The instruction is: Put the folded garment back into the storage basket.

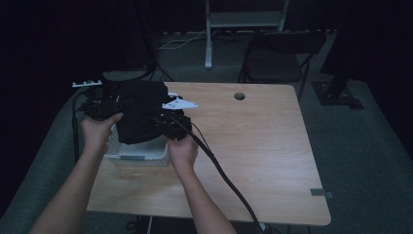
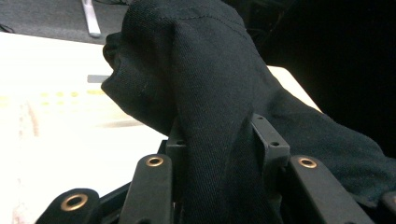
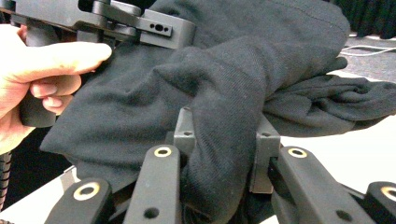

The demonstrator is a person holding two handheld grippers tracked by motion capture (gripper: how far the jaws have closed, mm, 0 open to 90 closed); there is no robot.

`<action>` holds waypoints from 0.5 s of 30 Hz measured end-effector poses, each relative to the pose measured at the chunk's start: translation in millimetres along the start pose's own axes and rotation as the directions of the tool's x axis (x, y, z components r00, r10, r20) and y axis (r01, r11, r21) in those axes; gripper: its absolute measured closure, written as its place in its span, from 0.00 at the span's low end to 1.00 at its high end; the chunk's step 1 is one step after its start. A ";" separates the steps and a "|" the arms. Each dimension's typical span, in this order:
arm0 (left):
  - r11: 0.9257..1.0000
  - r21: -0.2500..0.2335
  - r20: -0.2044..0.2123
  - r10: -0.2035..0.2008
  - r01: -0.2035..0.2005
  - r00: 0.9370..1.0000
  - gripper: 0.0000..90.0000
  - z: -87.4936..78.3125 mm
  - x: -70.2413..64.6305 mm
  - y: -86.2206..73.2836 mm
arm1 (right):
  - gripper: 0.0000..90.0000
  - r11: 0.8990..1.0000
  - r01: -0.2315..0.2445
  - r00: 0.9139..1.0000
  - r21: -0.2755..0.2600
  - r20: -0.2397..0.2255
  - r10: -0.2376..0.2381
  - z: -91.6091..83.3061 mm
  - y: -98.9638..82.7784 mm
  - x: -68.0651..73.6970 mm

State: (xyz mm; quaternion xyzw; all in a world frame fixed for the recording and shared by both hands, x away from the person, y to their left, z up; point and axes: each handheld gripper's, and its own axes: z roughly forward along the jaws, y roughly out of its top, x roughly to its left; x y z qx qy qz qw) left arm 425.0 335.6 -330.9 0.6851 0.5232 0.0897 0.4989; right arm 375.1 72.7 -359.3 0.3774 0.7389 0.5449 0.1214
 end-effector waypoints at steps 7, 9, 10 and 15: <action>1.000 0.000 -0.031 0.013 -0.013 0.999 0.74 -7.1 6.6 0.2 | 0.79 1.000 0.005 1.000 0.011 -0.009 -0.005 9.5 3.0 6.1; 1.000 0.000 -0.036 0.014 -0.014 0.999 0.74 -9.8 9.8 0.4 | 0.79 1.000 0.016 1.000 0.013 -0.013 -0.016 12.8 4.8 9.9; 1.000 -0.004 -0.030 0.001 -0.001 1.000 0.74 -11.4 12.6 0.2 | 0.79 1.000 0.018 1.000 0.014 -0.016 -0.018 14.5 5.2 11.8; 1.000 0.001 -0.040 0.000 0.001 0.999 0.74 -16.2 20.2 -1.7 | 0.79 0.999 0.033 0.999 0.020 -0.026 -0.033 22.4 5.2 19.0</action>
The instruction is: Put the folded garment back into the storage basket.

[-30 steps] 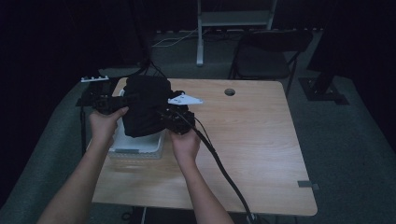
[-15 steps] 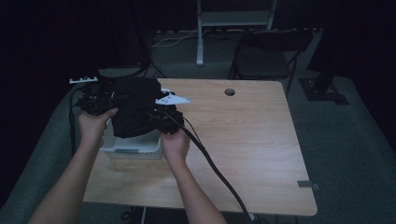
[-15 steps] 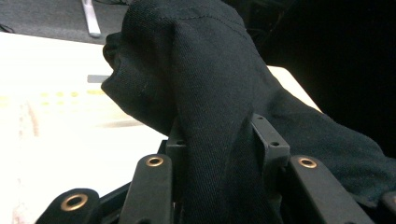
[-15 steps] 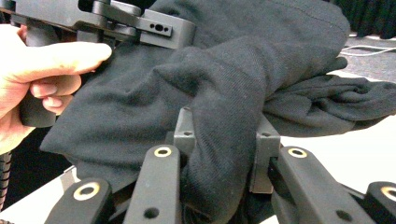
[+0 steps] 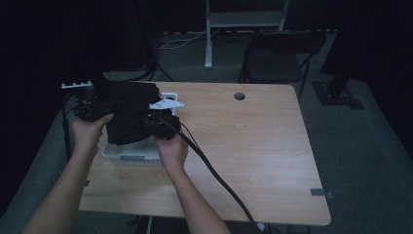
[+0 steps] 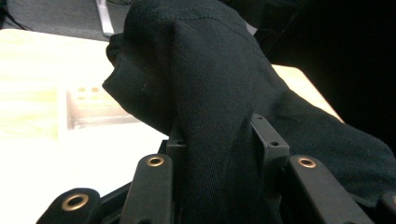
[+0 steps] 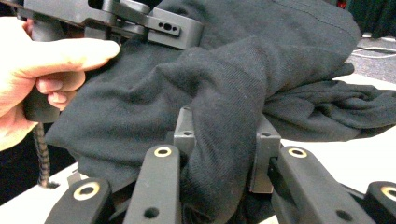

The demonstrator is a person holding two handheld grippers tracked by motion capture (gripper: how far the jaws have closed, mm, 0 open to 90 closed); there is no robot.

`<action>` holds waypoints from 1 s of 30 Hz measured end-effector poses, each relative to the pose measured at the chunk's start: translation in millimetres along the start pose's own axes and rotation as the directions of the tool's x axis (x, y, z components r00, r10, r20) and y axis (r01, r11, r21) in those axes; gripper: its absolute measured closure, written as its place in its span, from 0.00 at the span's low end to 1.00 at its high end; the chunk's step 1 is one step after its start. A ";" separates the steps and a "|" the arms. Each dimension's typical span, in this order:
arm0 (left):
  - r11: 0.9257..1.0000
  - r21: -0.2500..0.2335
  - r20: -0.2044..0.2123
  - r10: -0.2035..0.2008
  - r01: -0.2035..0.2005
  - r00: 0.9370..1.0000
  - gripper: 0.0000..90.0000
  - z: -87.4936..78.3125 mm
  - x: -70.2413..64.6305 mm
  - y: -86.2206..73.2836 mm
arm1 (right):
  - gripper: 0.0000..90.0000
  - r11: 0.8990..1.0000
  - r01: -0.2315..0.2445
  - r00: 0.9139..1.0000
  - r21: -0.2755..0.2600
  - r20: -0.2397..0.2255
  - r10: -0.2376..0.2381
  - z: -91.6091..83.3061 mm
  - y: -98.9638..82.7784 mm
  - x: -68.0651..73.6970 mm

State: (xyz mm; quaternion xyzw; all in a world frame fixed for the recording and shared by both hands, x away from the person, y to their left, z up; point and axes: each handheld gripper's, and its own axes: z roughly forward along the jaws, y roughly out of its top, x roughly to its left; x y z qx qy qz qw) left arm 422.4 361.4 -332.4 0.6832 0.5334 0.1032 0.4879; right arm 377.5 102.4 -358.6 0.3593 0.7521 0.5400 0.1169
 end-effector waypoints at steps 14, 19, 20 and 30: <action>1.000 -0.006 -0.006 0.021 -0.021 1.000 0.74 -4.9 -3.8 3.9 | 0.79 1.000 0.001 1.000 -0.010 -0.011 -0.001 -0.9 2.3 1.9; 0.999 0.005 -0.017 0.033 -0.033 0.999 0.74 -1.8 -4.3 3.0 | 0.79 1.000 0.003 1.000 -0.005 -0.009 -0.003 -0.2 1.4 1.5; 0.999 0.012 -0.021 0.032 -0.032 0.999 0.74 -0.6 -4.3 2.9 | 0.79 1.000 0.002 1.000 -0.003 -0.009 -0.002 0.0 1.1 1.5; 0.999 0.038 -0.034 0.037 -0.036 0.999 0.74 5.7 0.6 -2.0 | 0.79 1.000 -0.005 1.000 0.021 -0.008 0.005 6.5 -4.4 -0.9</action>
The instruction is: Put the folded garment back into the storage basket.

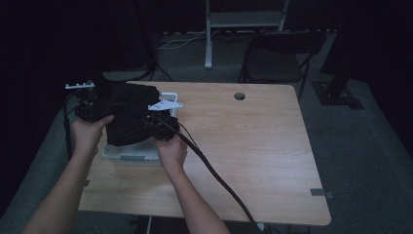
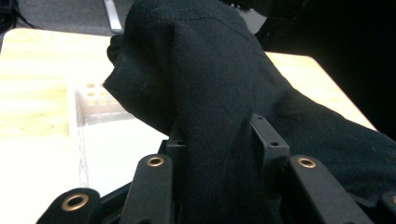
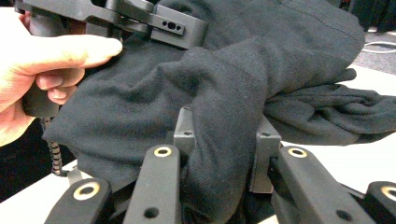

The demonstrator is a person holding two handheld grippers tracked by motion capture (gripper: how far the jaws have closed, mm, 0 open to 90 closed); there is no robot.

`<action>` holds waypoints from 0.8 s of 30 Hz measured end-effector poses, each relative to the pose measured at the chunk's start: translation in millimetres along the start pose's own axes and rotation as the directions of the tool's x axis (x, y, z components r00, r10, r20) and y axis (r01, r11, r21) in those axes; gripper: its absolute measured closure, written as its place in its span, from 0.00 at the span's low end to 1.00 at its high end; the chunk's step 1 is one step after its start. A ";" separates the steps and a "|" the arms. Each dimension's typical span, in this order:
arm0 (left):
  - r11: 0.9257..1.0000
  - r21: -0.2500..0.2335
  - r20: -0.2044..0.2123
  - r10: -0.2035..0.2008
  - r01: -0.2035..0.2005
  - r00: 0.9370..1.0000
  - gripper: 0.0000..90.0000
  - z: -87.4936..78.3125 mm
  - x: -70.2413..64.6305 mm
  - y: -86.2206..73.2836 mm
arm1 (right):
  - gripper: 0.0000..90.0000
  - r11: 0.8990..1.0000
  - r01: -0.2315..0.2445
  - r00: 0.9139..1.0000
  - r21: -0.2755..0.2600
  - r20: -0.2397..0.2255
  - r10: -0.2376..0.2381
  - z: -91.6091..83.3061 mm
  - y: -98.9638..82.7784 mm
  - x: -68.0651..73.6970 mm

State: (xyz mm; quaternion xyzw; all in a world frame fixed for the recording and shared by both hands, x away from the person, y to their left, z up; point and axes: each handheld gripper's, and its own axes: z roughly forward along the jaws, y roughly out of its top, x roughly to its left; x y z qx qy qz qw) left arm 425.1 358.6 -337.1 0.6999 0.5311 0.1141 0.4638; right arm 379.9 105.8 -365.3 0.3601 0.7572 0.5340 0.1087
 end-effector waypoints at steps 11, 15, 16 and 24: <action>1.000 0.030 -0.001 0.001 -0.001 1.000 0.74 13.3 4.1 -6.5 | 0.79 1.000 -0.013 1.000 0.024 0.009 0.013 7.3 -10.4 -3.9; 0.999 0.045 -0.009 0.011 -0.011 1.000 0.74 19.6 3.4 -9.0 | 0.79 0.999 -0.020 1.000 0.035 0.015 0.019 9.0 -14.7 -7.1; 0.999 0.049 -0.010 0.013 -0.012 1.000 0.74 20.7 3.3 -9.5 | 0.79 0.999 -0.017 1.000 0.038 0.017 0.017 9.4 -15.6 -7.4; 0.998 0.062 -0.018 0.019 -0.018 1.000 0.74 26.9 5.3 -13.2 | 0.79 0.998 -0.014 1.000 0.055 0.025 0.013 13.5 -19.6 -8.8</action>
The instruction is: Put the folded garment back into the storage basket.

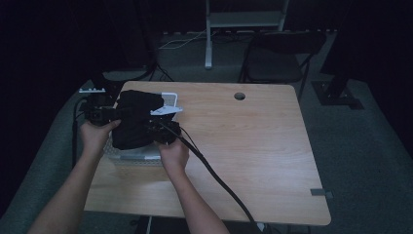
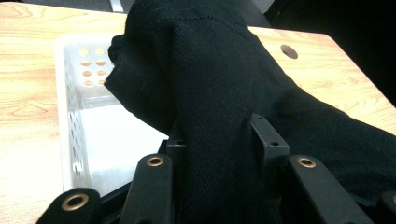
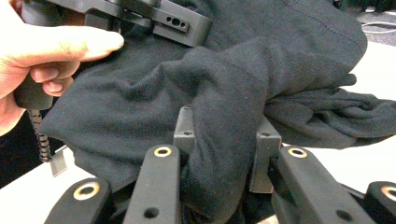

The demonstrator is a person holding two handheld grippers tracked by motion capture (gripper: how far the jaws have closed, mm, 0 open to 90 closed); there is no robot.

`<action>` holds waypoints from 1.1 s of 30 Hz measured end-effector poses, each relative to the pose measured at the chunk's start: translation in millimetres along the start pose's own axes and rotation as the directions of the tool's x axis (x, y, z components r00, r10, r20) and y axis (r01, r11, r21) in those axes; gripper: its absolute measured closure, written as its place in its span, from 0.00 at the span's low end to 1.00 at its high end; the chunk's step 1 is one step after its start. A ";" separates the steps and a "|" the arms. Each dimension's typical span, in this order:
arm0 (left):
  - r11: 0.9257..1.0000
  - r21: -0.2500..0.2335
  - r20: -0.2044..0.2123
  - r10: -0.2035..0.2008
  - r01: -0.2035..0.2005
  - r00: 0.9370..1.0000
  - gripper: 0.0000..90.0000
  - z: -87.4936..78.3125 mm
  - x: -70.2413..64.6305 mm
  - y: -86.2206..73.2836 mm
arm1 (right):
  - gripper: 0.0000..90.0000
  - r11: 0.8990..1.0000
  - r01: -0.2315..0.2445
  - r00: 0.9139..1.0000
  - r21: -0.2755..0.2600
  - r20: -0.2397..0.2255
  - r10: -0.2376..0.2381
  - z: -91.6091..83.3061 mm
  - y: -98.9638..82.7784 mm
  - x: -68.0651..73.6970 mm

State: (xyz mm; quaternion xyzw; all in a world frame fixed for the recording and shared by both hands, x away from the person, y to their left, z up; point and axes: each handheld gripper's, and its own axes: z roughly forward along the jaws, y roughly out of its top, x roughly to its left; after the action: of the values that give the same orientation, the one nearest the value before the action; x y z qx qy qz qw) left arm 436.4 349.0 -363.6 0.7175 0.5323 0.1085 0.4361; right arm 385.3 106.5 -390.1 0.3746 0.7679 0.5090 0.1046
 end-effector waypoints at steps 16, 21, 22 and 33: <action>0.999 0.047 -0.036 0.025 -0.023 0.999 0.74 11.1 1.6 -8.5 | 0.79 0.999 -0.020 1.000 0.034 0.000 0.020 9.1 -12.1 -4.6; 0.998 0.059 -0.048 0.036 -0.033 0.998 0.74 13.4 1.5 -10.1 | 0.79 0.999 -0.022 1.000 0.045 -0.001 0.022 12.2 -14.3 -5.0; 0.998 0.058 -0.048 0.034 -0.031 0.998 0.74 13.8 1.7 -10.5 | 0.79 0.999 -0.023 1.000 0.046 0.000 0.023 12.5 -14.6 -5.1; 0.995 0.080 -0.067 0.056 -0.051 0.996 0.74 17.4 1.8 -13.6 | 0.79 0.996 0.035 0.998 0.079 0.052 -0.039 17.0 -19.2 0.2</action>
State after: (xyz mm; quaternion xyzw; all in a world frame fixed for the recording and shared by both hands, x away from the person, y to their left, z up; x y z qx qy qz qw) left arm 438.9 342.3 -384.6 0.7439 0.5315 0.1241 0.3858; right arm 385.4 114.8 -414.4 0.3777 0.7908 0.4664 0.1200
